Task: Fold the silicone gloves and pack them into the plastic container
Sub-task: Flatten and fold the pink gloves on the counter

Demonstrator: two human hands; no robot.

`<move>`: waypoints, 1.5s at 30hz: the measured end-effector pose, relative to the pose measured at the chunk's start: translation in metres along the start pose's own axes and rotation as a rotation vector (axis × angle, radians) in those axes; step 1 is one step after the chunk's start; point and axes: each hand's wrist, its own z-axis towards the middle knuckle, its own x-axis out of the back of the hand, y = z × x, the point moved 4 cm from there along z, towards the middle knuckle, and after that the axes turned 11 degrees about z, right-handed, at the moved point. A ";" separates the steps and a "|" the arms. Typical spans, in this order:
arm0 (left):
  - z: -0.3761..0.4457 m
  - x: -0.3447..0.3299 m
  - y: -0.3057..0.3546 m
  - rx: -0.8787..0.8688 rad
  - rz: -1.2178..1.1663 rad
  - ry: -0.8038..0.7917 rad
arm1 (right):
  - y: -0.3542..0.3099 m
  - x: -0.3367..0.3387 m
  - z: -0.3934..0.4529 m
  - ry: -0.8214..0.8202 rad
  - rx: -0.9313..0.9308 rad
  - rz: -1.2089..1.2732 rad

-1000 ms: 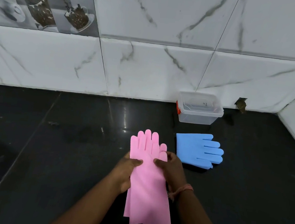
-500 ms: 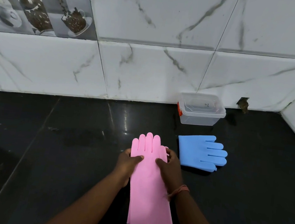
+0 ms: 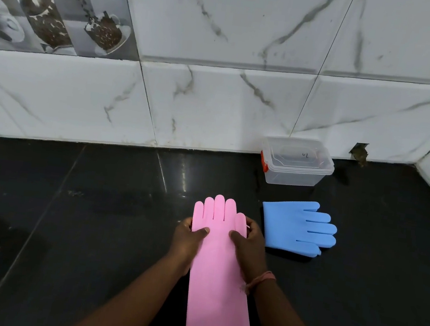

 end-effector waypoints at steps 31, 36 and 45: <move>-0.048 0.018 -0.020 -0.223 0.400 0.126 | 0.007 0.025 -0.056 0.179 0.095 -0.513; -0.061 0.023 -0.044 -0.081 0.461 0.063 | 0.012 0.036 -0.068 0.124 0.016 -0.586; -0.080 0.028 -0.067 0.009 0.719 0.001 | 0.023 0.055 -0.088 0.018 -0.120 -0.733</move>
